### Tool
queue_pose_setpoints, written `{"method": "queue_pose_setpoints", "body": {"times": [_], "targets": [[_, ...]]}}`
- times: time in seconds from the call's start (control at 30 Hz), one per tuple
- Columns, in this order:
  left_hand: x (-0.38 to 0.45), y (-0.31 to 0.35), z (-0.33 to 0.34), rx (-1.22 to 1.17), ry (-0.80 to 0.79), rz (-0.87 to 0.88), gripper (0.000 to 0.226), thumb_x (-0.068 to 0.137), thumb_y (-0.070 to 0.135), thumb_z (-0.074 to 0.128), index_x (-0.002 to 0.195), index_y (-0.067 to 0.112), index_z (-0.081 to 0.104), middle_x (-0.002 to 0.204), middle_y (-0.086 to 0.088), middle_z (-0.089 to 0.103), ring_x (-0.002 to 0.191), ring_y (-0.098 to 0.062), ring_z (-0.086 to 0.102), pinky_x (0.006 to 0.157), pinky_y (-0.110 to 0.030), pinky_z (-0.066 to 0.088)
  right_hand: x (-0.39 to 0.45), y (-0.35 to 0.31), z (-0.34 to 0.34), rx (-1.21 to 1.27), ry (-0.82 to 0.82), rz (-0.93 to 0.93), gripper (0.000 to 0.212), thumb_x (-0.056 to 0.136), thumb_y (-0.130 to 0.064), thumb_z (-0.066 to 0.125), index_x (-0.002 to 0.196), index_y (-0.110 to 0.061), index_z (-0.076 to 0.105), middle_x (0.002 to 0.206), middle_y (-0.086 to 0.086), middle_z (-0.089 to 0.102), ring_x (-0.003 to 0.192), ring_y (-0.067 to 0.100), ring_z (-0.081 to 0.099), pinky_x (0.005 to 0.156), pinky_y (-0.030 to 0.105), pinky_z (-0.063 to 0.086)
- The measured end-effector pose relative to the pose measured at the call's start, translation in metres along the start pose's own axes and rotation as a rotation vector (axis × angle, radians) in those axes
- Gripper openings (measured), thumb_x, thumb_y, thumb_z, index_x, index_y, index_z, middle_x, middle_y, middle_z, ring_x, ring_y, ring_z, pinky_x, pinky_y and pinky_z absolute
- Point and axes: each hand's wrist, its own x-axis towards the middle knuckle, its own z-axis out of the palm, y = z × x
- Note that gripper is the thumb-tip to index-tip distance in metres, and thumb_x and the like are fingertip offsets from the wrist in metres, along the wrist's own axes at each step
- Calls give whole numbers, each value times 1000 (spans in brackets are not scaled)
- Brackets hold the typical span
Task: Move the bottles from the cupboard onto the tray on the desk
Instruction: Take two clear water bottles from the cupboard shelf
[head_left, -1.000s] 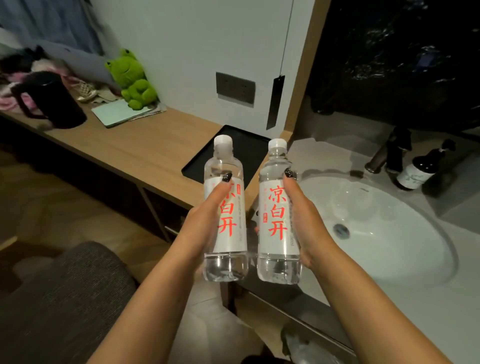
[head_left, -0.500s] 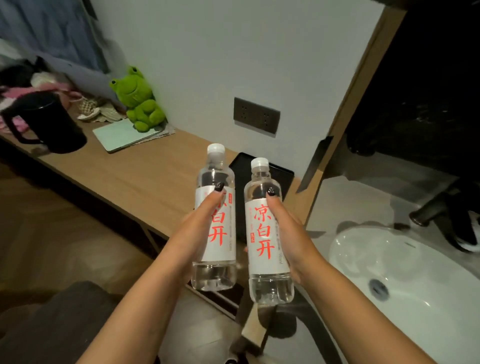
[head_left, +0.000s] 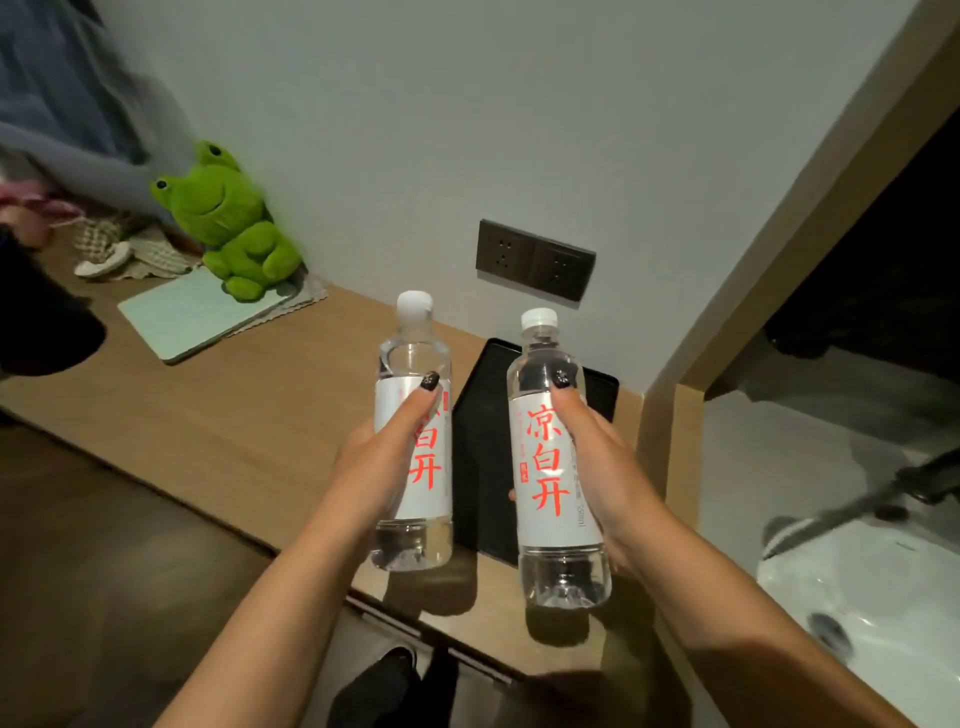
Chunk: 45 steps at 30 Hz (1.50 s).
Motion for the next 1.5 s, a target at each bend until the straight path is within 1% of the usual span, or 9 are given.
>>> {"method": "queue_pose_setpoints", "body": {"times": [0.07,0.27,0.47,0.6,0.7,0.9,1.1,1.37,1.5], "targets": [[29,5,-5,37,18,0,65,57,72,65,91,16,65,79,-9,72,72,-25,71,65,-36,54,19,-3,11,1,40,39,36,91,-56,48,105,-24,57,96,9,71,88,30,71,85,47,57],[116,31,-34,146,25,-2,37,78,53,67,77,16,69,72,-6,74,69,-24,72,61,-30,53,91,-19,55,51,214,167,38,91,-53,52,106,-19,59,96,10,71,85,25,70,81,41,58],[184,60,-61,193,8,29,21,72,32,81,75,18,65,58,7,70,50,-4,67,45,-16,50,161,-34,92,-116,260,92,32,93,-47,55,107,-18,60,93,4,71,86,20,70,81,37,58],[226,65,-77,407,13,88,50,46,47,86,81,26,58,85,8,68,82,-14,67,81,-37,58,195,-45,106,-226,337,42,30,80,-42,73,95,-25,53,97,-1,65,87,16,67,77,34,57],[248,68,-80,460,-13,92,84,23,55,78,99,22,60,97,1,71,90,-19,67,85,-40,57,215,-50,113,-347,348,-45,29,72,-30,81,85,-32,55,92,-7,65,88,12,65,79,32,56],[277,52,-82,430,-61,68,63,54,17,91,107,18,58,94,4,67,90,-16,66,73,-28,52,247,-40,123,-534,332,-52,45,64,-28,84,98,-31,55,92,-13,62,89,9,63,81,31,55],[287,34,-82,481,-109,114,76,49,23,89,117,17,57,107,-1,68,96,-19,65,87,-42,55,262,-17,122,-545,357,-35,51,55,-39,78,103,-28,62,94,-9,70,89,7,68,79,33,59],[287,28,-72,499,-103,169,66,56,23,88,114,14,58,104,0,68,94,-15,65,78,-32,53,259,-7,125,-617,350,-127,44,62,-38,79,101,-30,60,95,-11,66,87,2,65,75,22,54],[287,25,-73,502,-126,182,73,56,33,88,118,16,54,109,1,66,97,-15,63,83,-34,52,257,-7,125,-569,313,-120,62,59,-44,83,112,-29,55,104,-11,64,97,6,62,83,25,52]]}}
